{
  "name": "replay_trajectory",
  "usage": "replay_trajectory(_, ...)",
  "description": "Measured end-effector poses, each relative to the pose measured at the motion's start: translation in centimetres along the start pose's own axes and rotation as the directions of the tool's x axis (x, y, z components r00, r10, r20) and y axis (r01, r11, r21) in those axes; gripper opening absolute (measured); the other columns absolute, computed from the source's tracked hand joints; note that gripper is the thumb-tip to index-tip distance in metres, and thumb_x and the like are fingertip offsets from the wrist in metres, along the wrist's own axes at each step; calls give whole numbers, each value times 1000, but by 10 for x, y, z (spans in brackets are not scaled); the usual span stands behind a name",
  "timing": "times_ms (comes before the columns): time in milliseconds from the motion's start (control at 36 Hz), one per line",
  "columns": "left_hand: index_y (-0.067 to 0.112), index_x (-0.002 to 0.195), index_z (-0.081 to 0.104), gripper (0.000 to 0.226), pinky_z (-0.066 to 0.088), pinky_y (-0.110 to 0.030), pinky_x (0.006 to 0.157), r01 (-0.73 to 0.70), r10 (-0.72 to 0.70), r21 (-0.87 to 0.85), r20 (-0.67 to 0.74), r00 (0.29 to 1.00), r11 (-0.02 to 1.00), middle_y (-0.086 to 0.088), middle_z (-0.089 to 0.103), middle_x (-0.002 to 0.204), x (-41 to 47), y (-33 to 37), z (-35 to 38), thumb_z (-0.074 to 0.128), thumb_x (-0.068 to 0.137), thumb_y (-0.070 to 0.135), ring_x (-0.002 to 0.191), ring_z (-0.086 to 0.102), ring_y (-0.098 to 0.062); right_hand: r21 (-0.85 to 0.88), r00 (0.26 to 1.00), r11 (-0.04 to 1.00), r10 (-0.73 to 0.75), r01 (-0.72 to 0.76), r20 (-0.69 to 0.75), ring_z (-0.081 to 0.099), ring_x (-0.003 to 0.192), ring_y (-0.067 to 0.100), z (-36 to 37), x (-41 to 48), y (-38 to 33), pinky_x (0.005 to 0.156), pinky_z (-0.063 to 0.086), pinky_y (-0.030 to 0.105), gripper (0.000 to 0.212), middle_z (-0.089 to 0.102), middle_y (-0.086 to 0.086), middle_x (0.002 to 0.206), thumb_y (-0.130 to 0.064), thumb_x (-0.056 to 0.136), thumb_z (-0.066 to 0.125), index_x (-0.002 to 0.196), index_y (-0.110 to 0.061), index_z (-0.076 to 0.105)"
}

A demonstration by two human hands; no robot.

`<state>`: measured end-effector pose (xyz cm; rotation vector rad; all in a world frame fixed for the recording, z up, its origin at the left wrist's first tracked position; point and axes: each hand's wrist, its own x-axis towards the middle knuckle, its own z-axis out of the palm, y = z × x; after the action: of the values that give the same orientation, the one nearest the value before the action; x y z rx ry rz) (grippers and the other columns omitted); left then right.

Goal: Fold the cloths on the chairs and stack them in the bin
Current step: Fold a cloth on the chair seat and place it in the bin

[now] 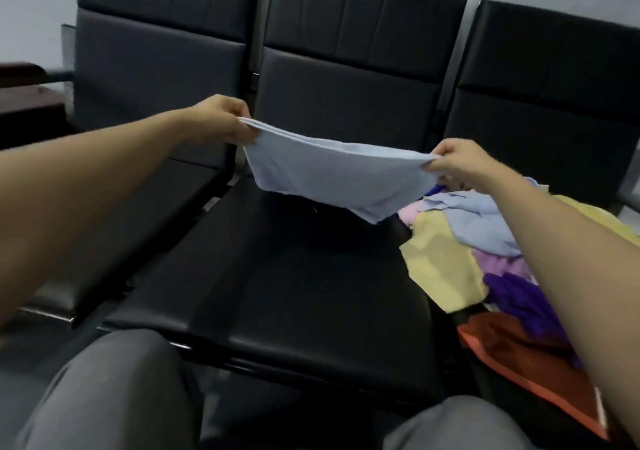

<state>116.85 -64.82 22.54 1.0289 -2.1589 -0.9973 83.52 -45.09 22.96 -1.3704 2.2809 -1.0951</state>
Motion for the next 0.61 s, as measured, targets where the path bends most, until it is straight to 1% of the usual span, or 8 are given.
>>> replay_trajectory(56, 9, 78, 52, 16, 53, -15, 54, 137, -157, 90, 271, 950, 986, -9, 66, 78, -10, 3, -11, 65, 87, 4, 64, 68, -10, -213, 917, 975, 138, -60, 374, 55, 75, 14, -11, -10, -1, 58, 48, 18, 9, 57, 6, 87, -8, 84, 67, 85, -11, 58)
replay_trajectory(111, 7, 83, 52, 12, 57, -23, 61, 219, -328, 273, 463, 823, 937, -12, 69, 82, -16, 2, -19, 62, 88, 4, 72, 70, -15, -356, 737, 928, 317, -111, 597, 58, 92, 14, -14, -20, -3, 76, 48, 23, 22, 60, 3, 101, -14, 79, 71, 98, -13, 59)
replay_trajectory(194, 8, 90, 54, 14, 57, -26, 69, 247, -473, 425, 585, 659, 871, -9, 68, 86, -23, -3, -18, 65, 85, 1, 80, 68, -17, -357, 644, 923, 361, -144, 675, 59, 99, 16, -2, -28, 3, 88, 50, 30, 51, 60, 2, 109, -17, 67, 79, 112, -11, 56)
replay_trajectory(306, 10, 108, 58, 16, 56, -27, 71, 256, -577, 537, 601, 553, 804, -6, 68, 101, -31, -21, 1, 57, 93, 6, 88, 67, -18, -318, 645, 937, 332, -144, 688, 58, 93, 15, 30, -39, 20, 85, 50, 32, 13, 57, -1, 103, -5, 91, 57, 102, -12, 57)
replay_trajectory(389, 8, 111, 60, 17, 57, -27, 69, 316, -592, 519, 543, 595, 794, -7, 69, 102, -31, -39, 15, 55, 95, 7, 87, 68, -18, -320, 673, 934, 341, -161, 656, 58, 86, 12, 48, -44, 31, 82, 50, 28, 2, 59, 1, 92, -11, 93, 57, 92, -13, 57)
replay_trajectory(500, -1, 115, 54, 21, 58, -26, 61, 445, -572, 377, 366, 734, 812, -14, 66, 105, -21, -68, 35, 54, 94, 3, 79, 66, -18, -248, 853, 952, 276, -179, 443, 54, 88, 15, 65, -36, 47, 79, 50, 28, 7, 56, 2, 93, -15, 94, 57, 87, -14, 57)
replay_trajectory(556, -3, 124, 48, 30, 57, -30, 60, 484, -576, 338, 275, 770, 807, -18, 59, 116, -19, -80, 48, 52, 96, 6, 81, 64, -23, -225, 898, 956, 262, -190, 355, 52, 96, 18, 73, -31, 54, 86, 46, 33, 7, 55, 1, 99, -24, 95, 55, 93, -18, 58)
replay_trajectory(611, 8, 134, 40, 43, 54, -35, 72, 431, -520, 362, 197, 831, 827, -15, 52, 118, -16, -88, 62, 55, 94, 11, 91, 58, -27, -269, 893, 940, 296, -209, 339, 47, 103, 18, 82, -30, 59, 94, 39, 37, 22, 52, -2, 109, -35, 95, 53, 110, -20, 56)
